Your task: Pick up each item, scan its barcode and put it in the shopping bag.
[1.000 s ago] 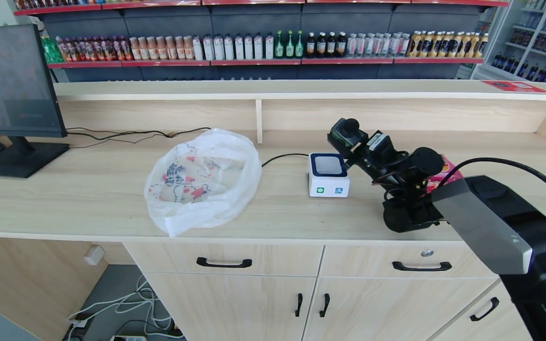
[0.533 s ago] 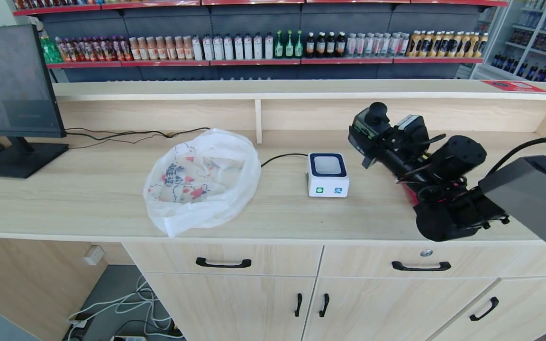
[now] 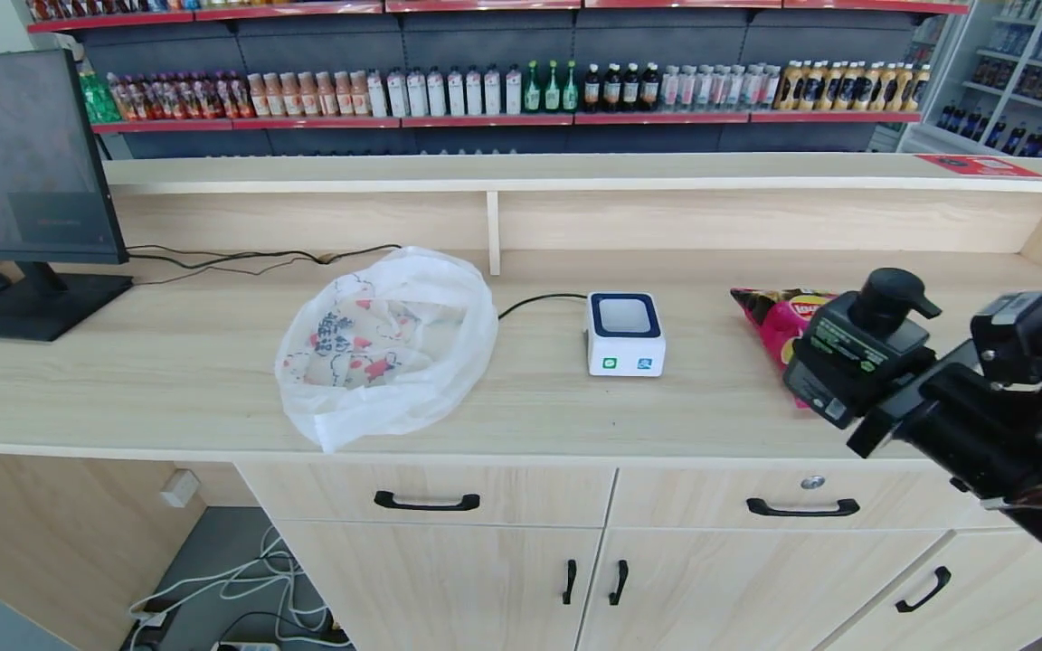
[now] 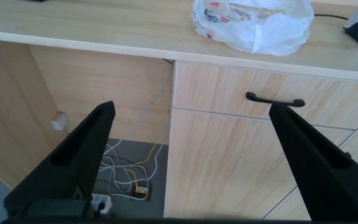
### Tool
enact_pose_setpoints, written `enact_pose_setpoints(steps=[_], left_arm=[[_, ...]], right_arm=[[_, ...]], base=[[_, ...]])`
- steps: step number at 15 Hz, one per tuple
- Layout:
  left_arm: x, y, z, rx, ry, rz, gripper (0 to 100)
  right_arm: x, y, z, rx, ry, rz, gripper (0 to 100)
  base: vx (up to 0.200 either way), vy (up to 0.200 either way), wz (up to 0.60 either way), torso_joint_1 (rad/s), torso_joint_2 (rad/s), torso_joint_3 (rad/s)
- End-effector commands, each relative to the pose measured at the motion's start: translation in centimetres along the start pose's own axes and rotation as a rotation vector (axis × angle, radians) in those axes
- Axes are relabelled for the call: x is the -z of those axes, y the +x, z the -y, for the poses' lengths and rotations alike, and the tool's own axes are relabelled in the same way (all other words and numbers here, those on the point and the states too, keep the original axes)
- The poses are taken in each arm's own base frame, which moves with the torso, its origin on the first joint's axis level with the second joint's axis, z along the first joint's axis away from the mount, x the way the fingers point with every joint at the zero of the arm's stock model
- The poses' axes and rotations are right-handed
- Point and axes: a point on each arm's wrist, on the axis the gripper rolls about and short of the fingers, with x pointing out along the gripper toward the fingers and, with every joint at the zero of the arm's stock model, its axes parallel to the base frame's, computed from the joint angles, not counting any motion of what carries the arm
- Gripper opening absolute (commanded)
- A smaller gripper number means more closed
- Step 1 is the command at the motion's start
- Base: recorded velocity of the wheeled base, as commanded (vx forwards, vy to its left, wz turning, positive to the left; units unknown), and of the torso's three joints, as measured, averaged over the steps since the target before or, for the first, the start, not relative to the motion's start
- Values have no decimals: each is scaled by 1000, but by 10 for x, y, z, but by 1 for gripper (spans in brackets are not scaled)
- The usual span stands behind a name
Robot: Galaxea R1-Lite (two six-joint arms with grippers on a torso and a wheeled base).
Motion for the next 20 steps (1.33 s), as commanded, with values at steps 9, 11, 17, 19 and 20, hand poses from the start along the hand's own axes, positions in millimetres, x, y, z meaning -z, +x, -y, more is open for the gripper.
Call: enact_pose_setpoints(steps=[9,11,17,19,20], left_arm=[[0,0,0,-1,-2,0,100],[0,0,0,-1,-2,2,100],[0,0,0,-1,-2,2,100],[0,0,0,1,-2,2,100],[0,0,0,1,-2,2,100]], right_arm=[[-15,-79,-13,191,75,-32,0],[-15,-79,-12,196,74,-32,0],[-15,-79,-11,216,73,-37,0],[-14,-79,-10,235,71,-43,0],[-14,-80,-10,236,71,-42,0]], base=[[0,0,0,0,0,0],[-100,0,0,1,1,1],[-200,0,0,9,2,-1],[-100,0,0,-4,-4,4],[0,0,0,0,0,0]])
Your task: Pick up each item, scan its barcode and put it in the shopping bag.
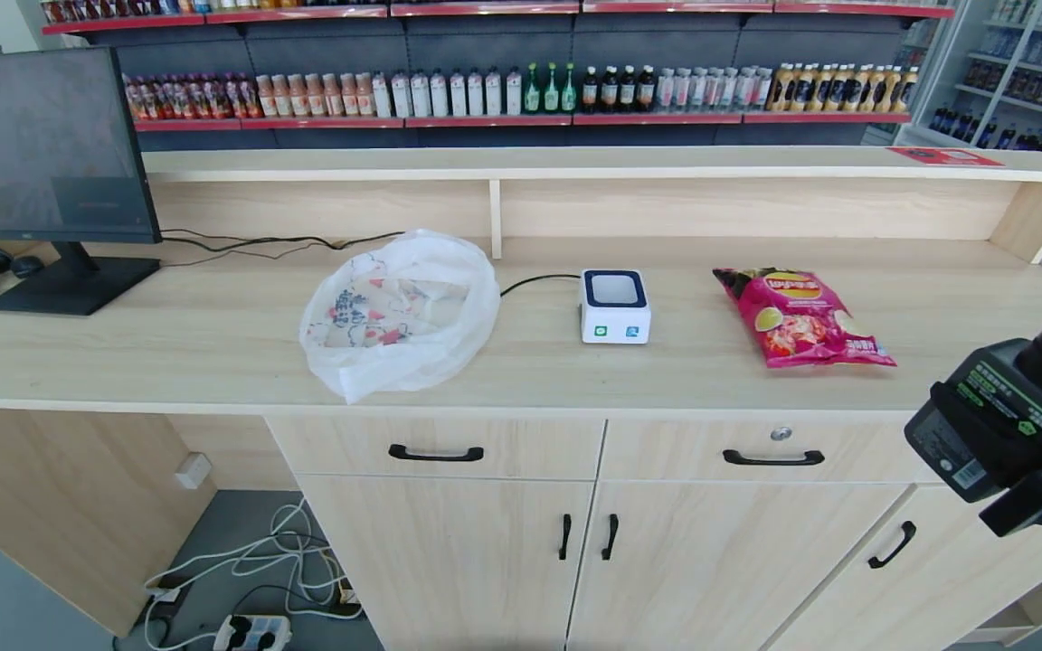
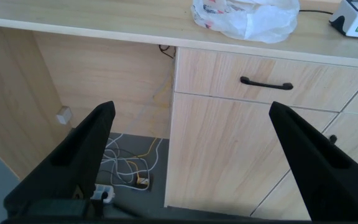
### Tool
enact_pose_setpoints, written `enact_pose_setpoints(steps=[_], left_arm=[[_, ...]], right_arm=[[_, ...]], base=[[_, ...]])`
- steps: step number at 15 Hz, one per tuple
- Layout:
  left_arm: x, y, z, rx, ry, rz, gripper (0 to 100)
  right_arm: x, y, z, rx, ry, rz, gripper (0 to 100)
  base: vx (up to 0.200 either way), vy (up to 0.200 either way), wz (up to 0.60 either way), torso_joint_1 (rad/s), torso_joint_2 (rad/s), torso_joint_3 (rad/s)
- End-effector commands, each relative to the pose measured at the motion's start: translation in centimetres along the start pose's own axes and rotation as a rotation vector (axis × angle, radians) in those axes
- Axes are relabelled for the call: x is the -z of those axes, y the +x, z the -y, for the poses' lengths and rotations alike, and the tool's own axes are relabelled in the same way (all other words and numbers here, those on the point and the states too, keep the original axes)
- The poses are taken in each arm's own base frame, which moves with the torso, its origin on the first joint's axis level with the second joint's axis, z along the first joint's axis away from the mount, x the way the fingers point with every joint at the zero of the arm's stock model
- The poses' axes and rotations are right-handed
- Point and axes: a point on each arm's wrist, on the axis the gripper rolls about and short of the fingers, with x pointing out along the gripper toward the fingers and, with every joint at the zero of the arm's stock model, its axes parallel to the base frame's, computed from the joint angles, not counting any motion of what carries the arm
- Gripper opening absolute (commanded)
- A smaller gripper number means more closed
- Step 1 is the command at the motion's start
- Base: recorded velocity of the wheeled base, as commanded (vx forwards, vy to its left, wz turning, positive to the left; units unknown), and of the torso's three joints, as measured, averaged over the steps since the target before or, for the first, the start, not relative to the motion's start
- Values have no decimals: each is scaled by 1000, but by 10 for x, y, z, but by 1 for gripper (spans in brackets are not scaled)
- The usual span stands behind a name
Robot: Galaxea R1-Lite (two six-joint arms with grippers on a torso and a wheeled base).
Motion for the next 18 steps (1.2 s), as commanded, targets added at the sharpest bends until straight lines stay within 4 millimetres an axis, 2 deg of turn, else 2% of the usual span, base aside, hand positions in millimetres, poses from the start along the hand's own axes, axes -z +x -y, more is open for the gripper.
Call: enact_pose_setpoints(steps=[1,2,18], left_arm=[[0,0,0,-2,-2,0,100],[0,0,0,-2,0,0,100],[0,0,0,-5,-16,3,100]], right_arm=[[1,1,0,1,0,-6,0],[1,1,0,1,0,-6,0],[2,0,-2,-49,-8,-15,0]], base=[[0,0,0,0,0,0],[0,0,0,0,0,0],[0,200,0,4,3,2]])
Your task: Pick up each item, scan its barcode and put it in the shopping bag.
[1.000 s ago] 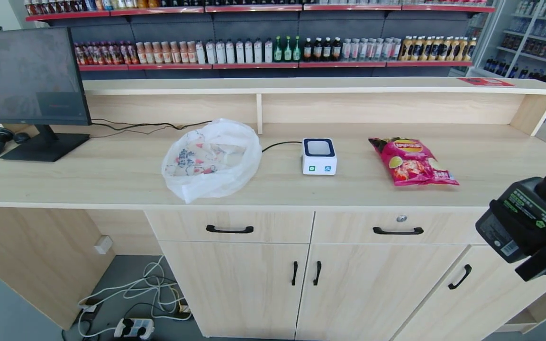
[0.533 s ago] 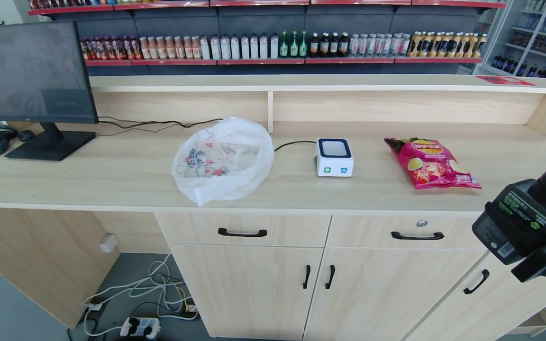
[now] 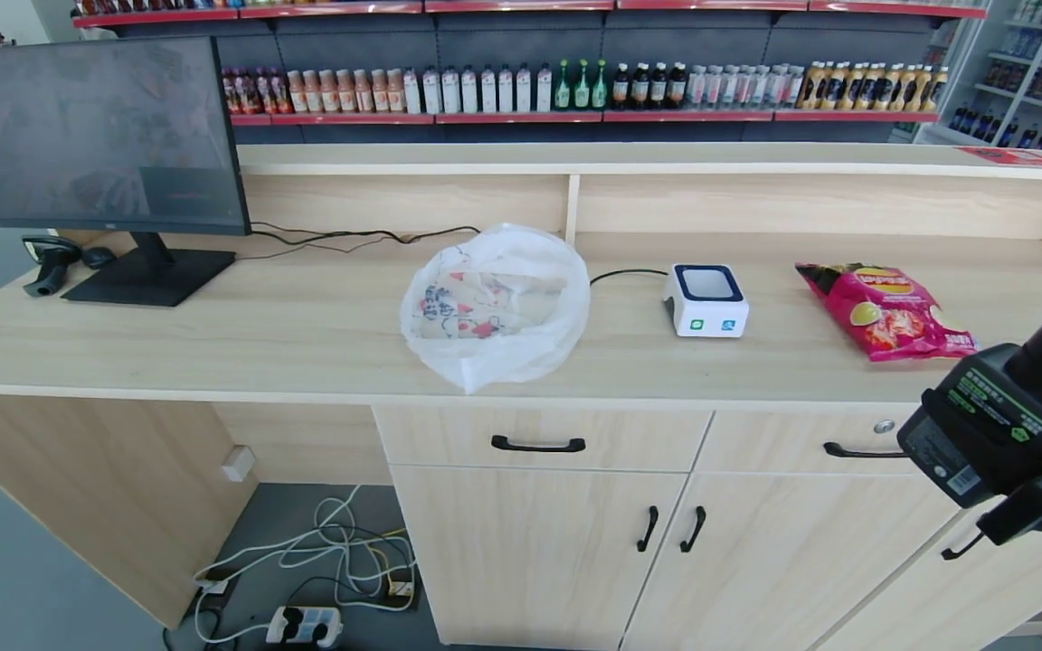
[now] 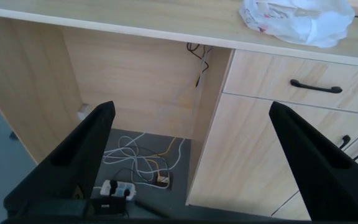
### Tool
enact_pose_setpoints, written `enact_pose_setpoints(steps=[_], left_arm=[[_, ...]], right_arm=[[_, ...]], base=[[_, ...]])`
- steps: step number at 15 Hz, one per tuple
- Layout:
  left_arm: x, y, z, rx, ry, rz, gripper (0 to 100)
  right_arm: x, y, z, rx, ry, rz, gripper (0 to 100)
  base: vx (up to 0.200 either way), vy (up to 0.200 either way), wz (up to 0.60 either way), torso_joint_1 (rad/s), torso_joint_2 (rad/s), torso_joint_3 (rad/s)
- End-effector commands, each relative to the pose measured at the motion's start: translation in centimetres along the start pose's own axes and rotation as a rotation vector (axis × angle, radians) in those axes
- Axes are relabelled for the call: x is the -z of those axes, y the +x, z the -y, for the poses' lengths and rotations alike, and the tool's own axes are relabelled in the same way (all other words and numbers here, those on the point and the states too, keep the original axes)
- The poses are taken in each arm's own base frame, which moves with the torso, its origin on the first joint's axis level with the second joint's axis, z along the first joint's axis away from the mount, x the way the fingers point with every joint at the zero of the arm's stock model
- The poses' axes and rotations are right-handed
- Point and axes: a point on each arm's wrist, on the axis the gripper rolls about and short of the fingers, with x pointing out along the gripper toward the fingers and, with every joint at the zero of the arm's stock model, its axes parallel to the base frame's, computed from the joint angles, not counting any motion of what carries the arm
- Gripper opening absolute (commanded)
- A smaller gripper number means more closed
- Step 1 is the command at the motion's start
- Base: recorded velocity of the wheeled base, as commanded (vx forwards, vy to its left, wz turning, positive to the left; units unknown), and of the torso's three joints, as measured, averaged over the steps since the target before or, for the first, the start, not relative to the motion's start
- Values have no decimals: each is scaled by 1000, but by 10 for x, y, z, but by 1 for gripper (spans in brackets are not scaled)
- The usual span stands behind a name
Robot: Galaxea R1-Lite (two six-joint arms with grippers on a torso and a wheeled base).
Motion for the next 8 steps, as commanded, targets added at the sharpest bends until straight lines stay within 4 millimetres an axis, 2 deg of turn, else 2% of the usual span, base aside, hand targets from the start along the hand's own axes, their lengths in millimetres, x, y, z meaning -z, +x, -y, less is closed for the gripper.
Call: enact_pose_setpoints(steps=[1,2,8], left_arm=[[0,0,0,-1,0,0,100],[0,0,0,-1,0,0,100],[0,0,0,-1,-2,2,100]], right_arm=[[2,1,0,-1,3,-9,0],[2,2,0,-2,5,-12,0],[4,3,0,-4,7,-24,0]], base=[[0,200,0,7,7,2],[0,200,0,2,17,2],[0,0,0,0,0,0]])
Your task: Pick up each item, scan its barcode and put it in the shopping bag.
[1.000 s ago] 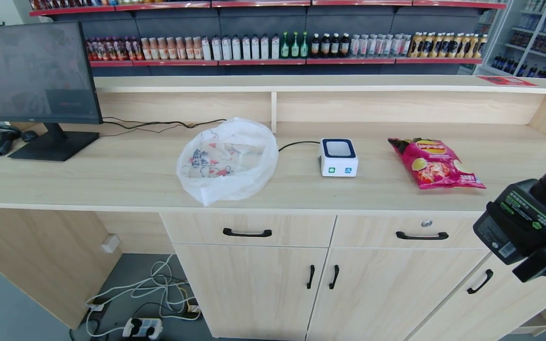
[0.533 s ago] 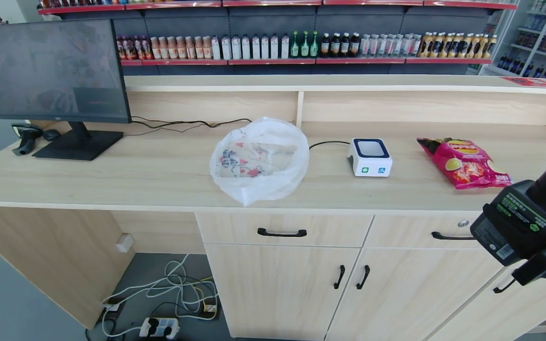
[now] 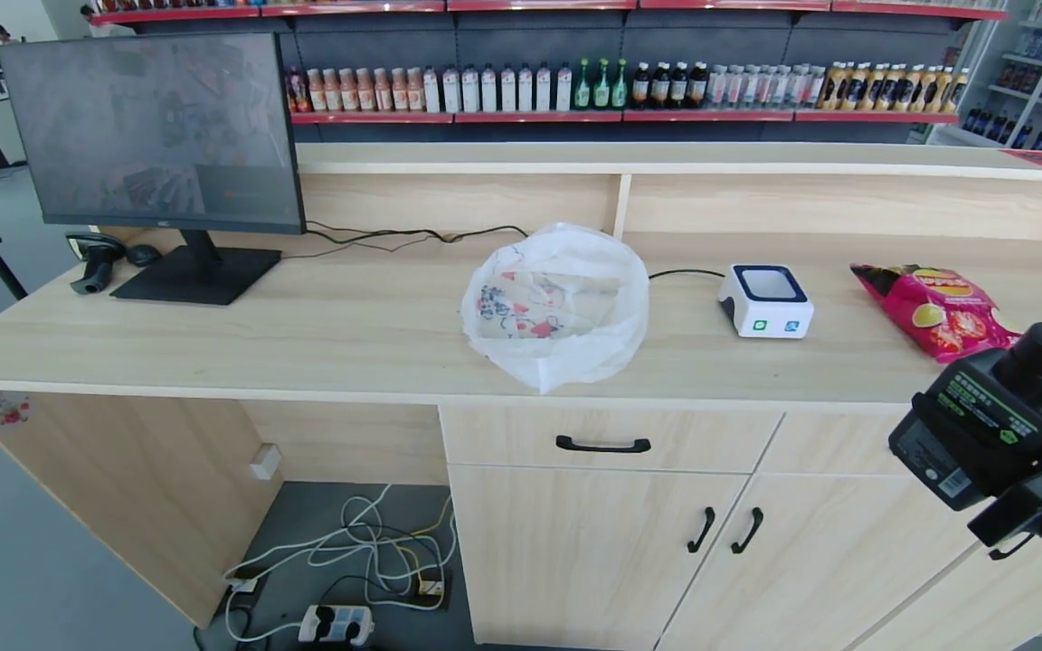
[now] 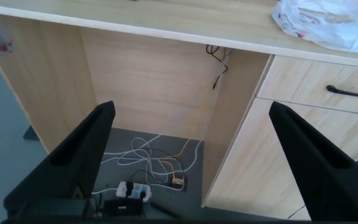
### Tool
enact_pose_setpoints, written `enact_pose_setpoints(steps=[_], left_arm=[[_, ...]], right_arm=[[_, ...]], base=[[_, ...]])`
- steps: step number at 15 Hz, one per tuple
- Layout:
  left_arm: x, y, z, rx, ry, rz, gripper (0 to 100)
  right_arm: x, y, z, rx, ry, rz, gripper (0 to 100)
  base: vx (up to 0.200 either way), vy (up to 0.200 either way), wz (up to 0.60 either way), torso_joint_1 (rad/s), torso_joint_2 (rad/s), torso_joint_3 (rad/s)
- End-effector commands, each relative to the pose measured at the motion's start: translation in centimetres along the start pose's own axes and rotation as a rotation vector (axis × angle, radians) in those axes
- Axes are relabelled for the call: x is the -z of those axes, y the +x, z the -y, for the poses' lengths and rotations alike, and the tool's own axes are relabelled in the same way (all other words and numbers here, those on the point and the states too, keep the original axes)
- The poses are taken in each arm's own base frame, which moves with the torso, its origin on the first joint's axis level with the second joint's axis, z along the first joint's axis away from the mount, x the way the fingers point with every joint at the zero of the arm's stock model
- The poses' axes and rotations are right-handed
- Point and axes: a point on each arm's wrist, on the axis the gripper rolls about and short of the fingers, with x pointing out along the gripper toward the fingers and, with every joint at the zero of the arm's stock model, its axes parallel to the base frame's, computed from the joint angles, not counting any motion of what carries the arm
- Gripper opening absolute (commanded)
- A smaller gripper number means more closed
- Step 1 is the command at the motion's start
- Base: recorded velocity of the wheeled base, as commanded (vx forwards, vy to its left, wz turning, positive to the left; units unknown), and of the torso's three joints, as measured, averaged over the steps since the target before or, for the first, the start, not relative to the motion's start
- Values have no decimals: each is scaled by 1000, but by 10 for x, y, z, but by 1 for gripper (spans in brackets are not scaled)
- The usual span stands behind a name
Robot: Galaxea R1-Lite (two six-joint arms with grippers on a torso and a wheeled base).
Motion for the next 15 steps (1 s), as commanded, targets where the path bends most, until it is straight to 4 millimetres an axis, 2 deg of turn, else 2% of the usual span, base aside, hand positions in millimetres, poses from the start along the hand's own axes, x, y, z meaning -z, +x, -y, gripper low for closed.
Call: enact_pose_setpoints(steps=[1,3,9,12,15], left_arm=[[0,0,0,0,0,0,100],[0,0,0,1,1,0,100],[0,0,0,0,0,0,100],[0,0,0,0,0,0,100],[0,0,0,0,0,0,100]], right_arm=[[2,1,0,-2,0,-9,0],[2,2,-1,-4,1,-11,0],[3,7,-1,-7,2,-17,0],[0,22,1,-3,1,6,0],[-5,44,4,-3,35,39,0]], base=[[0,0,0,0,0,0],[0,0,0,0,0,0],[0,0,600,-2,0,2],[0,0,600,4,5,2],[0,0,0,0,0,0]])
